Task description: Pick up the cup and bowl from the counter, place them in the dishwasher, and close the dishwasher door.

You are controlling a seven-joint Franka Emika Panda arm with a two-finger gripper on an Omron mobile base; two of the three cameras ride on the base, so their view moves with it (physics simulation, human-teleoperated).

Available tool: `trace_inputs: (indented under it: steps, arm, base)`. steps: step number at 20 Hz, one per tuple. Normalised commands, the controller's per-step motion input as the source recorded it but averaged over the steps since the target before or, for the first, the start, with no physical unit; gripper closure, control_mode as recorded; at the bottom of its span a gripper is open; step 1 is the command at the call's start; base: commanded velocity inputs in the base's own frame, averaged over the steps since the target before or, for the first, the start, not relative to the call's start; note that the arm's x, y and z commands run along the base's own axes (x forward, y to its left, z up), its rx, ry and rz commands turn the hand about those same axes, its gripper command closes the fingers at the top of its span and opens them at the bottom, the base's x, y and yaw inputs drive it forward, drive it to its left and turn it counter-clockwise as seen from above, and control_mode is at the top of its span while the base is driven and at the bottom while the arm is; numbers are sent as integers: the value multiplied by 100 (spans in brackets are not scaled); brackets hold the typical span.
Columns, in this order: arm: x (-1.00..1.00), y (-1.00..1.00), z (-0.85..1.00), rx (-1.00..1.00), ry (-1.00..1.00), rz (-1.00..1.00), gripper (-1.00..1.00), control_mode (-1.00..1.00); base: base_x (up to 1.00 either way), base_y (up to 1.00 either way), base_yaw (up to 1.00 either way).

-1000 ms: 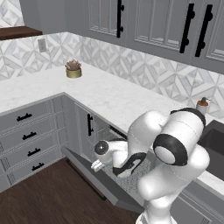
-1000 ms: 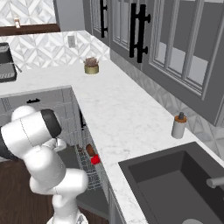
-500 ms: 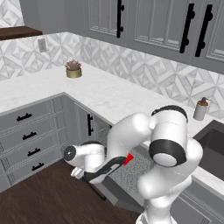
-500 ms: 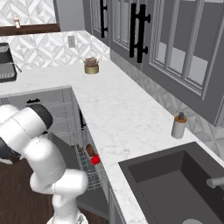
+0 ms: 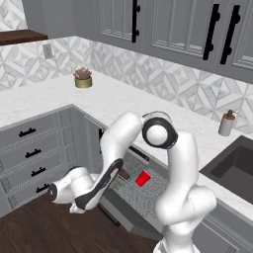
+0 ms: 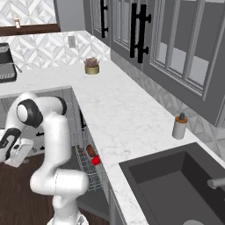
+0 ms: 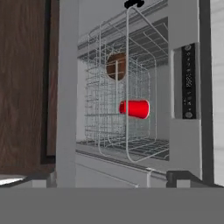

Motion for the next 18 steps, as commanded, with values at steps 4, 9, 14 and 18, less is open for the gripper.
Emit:
trace_inputs:
  steps: [4,9,14,18]
  arm:
    - [0,48,-82,-40,-4,-7,-100,-100]
    - [2,44,-77,-36,-7,-6,-100,-100]
    - [36,15,-75,-28,-7,-10,-100,-100]
    - [71,0,-70,-21,-5,-13,-100,-100]
  base:
    - [0,0,0]
    - [0,0,0]
    - [0,0,0]
    - [0,0,0]
